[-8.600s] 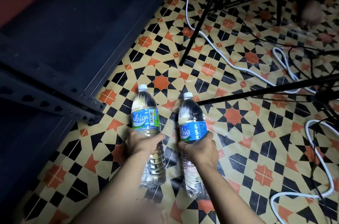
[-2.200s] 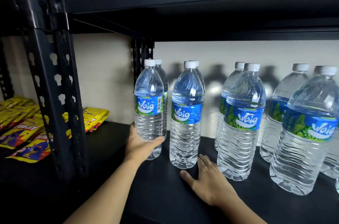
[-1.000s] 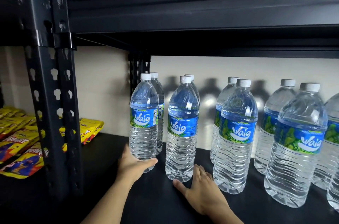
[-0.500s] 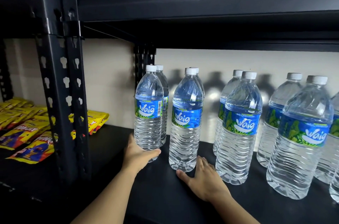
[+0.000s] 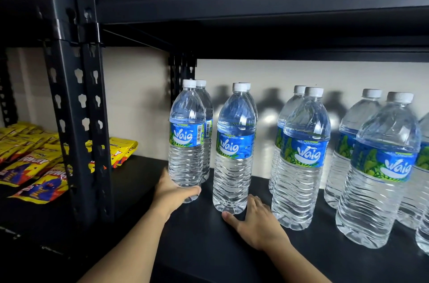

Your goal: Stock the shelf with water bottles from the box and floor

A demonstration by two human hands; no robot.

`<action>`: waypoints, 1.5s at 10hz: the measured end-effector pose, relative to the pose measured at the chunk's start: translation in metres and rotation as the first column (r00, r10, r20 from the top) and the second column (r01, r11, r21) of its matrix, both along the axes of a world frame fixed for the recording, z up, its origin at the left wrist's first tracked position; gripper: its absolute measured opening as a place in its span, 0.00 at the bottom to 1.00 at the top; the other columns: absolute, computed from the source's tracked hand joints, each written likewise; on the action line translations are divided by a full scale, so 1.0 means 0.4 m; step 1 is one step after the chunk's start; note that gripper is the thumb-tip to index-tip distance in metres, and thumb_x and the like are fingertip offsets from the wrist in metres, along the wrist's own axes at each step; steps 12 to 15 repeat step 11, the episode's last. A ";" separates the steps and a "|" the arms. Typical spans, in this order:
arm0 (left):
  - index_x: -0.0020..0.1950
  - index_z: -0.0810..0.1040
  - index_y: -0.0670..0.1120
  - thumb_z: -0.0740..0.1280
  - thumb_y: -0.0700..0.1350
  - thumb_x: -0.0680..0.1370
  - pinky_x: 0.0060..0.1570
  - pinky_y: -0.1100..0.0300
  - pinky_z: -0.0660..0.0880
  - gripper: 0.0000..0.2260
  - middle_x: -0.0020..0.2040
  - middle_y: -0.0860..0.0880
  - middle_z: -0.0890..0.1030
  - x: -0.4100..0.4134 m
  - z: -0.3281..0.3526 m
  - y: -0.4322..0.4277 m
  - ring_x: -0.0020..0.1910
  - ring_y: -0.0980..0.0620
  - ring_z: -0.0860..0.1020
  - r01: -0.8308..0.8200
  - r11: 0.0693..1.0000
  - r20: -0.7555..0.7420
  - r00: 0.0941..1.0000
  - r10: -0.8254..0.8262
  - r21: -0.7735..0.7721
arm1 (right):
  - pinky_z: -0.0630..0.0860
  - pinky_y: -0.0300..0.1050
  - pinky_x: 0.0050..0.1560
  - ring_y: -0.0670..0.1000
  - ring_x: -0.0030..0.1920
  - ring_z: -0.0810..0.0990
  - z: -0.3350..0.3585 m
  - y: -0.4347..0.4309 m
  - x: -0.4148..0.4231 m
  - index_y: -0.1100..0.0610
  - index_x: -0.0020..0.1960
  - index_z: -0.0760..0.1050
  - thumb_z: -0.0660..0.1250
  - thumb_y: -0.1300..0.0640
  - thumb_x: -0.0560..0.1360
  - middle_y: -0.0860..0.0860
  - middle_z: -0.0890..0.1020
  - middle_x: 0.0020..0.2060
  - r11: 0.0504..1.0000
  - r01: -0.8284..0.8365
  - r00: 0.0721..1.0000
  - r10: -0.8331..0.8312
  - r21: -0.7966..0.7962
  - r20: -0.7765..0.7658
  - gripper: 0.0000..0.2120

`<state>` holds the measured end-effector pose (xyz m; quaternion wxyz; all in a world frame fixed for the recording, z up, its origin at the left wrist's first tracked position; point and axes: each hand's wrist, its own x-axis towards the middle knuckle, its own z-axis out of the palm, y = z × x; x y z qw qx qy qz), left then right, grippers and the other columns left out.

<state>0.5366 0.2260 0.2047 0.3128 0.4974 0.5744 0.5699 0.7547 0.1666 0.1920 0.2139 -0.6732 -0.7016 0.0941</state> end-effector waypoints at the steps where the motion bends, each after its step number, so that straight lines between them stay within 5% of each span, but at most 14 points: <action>1: 0.57 0.74 0.46 0.80 0.33 0.59 0.26 0.73 0.72 0.30 0.48 0.49 0.84 0.001 0.002 -0.003 0.43 0.55 0.82 0.018 1.000 0.006 1.000 -0.018 0.018 | 0.55 0.47 0.78 0.54 0.79 0.56 0.000 0.002 -0.001 0.58 0.78 0.57 0.58 0.29 0.74 0.54 0.61 0.78 1.000 -0.001 1.000 0.001 -0.004 -0.002 0.44; 6: 0.57 0.73 0.47 0.81 0.36 0.58 0.29 0.74 0.73 0.31 0.48 0.50 0.84 0.002 0.001 -0.003 0.46 0.54 0.83 0.015 1.000 -0.008 1.000 -0.014 0.021 | 0.47 0.47 0.79 0.50 0.81 0.48 -0.006 0.012 0.001 0.59 0.80 0.50 0.53 0.29 0.76 0.53 0.54 0.81 0.999 -0.028 0.998 0.029 -0.023 0.063 0.45; 8: 0.63 0.69 0.51 0.85 0.44 0.55 0.56 0.58 0.77 0.42 0.57 0.54 0.81 -0.012 0.008 -0.015 0.56 0.53 0.81 0.049 0.998 -0.023 0.998 -0.050 -0.025 | 0.51 0.48 0.79 0.51 0.80 0.53 -0.012 0.016 0.003 0.58 0.79 0.56 0.54 0.28 0.74 0.53 0.59 0.79 0.999 -0.028 0.997 0.026 0.021 0.068 0.44; 9: 0.79 0.46 0.55 0.78 0.49 0.71 0.70 0.54 0.63 0.49 0.70 0.61 0.64 -0.004 0.031 -0.050 0.67 0.53 0.70 0.088 0.996 0.069 0.994 -0.087 -0.013 | 0.53 0.48 0.79 0.54 0.80 0.55 -0.008 0.008 0.001 0.58 0.78 0.59 0.56 0.29 0.74 0.56 0.59 0.79 1.000 -0.014 0.999 0.014 -0.005 0.036 0.44; 10: 0.80 0.47 0.53 0.66 0.56 0.78 0.71 0.50 0.59 0.37 0.78 0.53 0.56 0.001 0.022 -0.063 0.74 0.47 0.64 -0.082 0.996 0.182 0.981 0.073 0.040 | 0.61 0.49 0.75 0.56 0.76 0.64 -0.004 -0.002 -0.002 0.56 0.74 0.67 0.56 0.27 0.72 0.58 0.67 0.75 1.000 0.017 0.998 -0.018 0.013 0.064 0.42; 11: 0.66 0.67 0.40 0.64 0.48 0.81 0.64 0.48 0.64 0.17 0.67 0.37 0.67 0.013 0.015 -0.132 0.67 0.40 0.68 -0.340 0.931 0.172 0.933 0.316 0.130 | 0.70 0.49 0.65 0.57 0.65 0.75 0.008 -0.018 -0.012 0.58 0.64 0.76 0.56 0.26 0.72 0.56 0.77 0.63 0.994 0.093 0.986 -0.100 0.056 0.134 0.39; 15: 0.66 0.67 0.40 0.64 0.48 0.81 0.64 0.48 0.64 0.17 0.67 0.37 0.67 0.013 0.015 -0.132 0.67 0.40 0.68 -0.340 0.931 0.172 0.933 0.316 0.130 | 0.70 0.49 0.65 0.57 0.65 0.75 0.008 -0.018 -0.012 0.58 0.64 0.76 0.56 0.26 0.72 0.56 0.77 0.63 0.994 0.093 0.986 -0.100 0.056 0.134 0.39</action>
